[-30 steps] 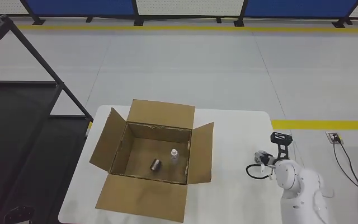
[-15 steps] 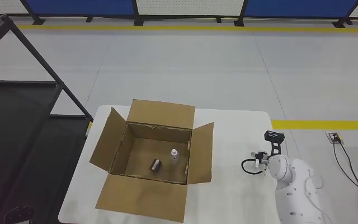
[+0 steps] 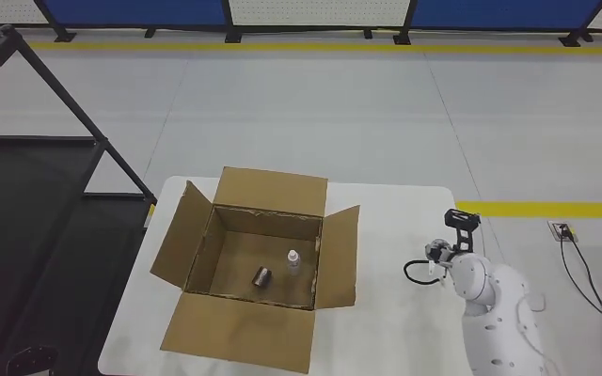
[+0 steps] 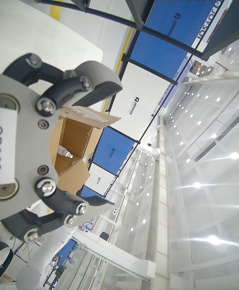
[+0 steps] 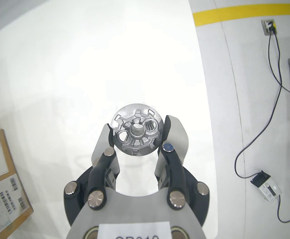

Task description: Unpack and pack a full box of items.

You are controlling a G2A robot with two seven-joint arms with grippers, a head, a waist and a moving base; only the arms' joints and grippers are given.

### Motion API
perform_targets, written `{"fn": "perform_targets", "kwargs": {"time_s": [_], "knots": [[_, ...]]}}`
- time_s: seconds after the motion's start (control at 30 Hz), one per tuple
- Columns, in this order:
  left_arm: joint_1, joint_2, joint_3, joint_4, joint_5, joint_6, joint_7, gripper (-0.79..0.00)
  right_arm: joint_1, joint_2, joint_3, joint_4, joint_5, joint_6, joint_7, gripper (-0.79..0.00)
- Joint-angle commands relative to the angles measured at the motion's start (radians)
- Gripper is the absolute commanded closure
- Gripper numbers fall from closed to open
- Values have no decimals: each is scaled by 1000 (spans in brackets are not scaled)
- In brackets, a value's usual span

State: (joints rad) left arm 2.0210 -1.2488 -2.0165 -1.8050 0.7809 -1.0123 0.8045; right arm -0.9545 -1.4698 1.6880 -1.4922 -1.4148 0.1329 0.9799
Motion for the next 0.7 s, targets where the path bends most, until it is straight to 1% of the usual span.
{"fn": "perform_targets", "kwargs": {"time_s": [0.0, 0.17, 0.27, 0.37, 0.43, 0.5, 0.57, 0.67], "knots": [[0, 0, 0, 0, 0, 0, 0, -785, -31, -2, -22, -114, 2, 2, -10, 0], [0, 0, 0, 0, 0, 0, 0, -785, -102, -7, -127, -393, -23, -6, -35, 0], [0, 0, 0, 0, 0, 0, 0, -785, -121, -10, -223, -530, -55, -32, -37, 0], [0, 0, 0, 0, 0, 0, 0, -785, -121, -13, -330, -622, -87, -80, -37, 0], [0, 0, 0, 0, 0, 0, 0, -785, -103, -16, -406, -643, -123, -109, -29, 0], [0, 0, 0, 0, 0, 0, 0, -785, -72, -21, -479, -628, -117, -134, -21, 0], [0, 0, 0, 0, 0, 0, 0, -785, -14, -29, -559, -561, -105, -171, 10, 0], [0, 0, 0, 0, 0, 0, 0, -785, 91, -49, -662, -443, -84, -173, 27, 0]]}}
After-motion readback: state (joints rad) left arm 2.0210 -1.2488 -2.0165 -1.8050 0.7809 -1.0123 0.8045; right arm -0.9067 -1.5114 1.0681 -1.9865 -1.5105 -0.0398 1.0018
